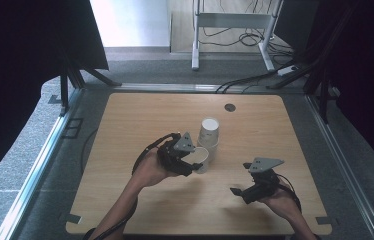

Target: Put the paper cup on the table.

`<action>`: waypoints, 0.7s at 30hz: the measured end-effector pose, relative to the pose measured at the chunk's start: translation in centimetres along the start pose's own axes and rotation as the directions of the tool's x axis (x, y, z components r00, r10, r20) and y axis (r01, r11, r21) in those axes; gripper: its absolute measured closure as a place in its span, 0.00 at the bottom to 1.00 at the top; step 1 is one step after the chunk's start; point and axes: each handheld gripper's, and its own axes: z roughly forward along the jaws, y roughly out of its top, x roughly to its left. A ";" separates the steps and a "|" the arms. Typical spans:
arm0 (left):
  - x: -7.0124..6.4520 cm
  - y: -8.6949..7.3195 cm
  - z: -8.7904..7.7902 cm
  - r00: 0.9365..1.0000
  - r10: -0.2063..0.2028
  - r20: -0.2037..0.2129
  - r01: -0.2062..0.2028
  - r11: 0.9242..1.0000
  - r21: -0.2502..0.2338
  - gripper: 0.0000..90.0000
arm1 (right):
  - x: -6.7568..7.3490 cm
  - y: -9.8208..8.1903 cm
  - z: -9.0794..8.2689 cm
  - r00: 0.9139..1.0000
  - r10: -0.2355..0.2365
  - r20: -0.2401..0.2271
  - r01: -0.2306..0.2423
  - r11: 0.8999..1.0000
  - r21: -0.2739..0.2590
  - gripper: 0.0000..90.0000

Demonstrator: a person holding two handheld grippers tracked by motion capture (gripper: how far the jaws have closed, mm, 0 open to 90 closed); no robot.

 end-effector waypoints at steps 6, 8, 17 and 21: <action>0.7 -0.3 -0.4 0.999 -0.014 -0.036 0.015 0.999 0.042 0.44 | -0.5 -0.7 -0.1 1.000 0.015 0.020 -0.015 1.000 0.001 0.00; 0.9 -0.3 -0.5 0.998 -0.019 -0.052 0.022 0.998 0.059 0.44 | -0.5 -0.7 -0.1 1.000 0.017 0.025 -0.017 1.000 0.000 0.00; 2.8 -1.2 -1.2 0.993 -0.061 -0.105 0.075 0.988 0.136 0.43 | -0.8 -1.4 0.1 0.999 0.021 0.040 -0.022 1.000 0.017 0.00; 3.7 -1.6 -1.2 0.988 -0.076 -0.132 0.099 0.980 0.173 0.43 | -1.0 -1.6 0.2 0.999 0.022 0.048 -0.023 0.999 0.023 0.00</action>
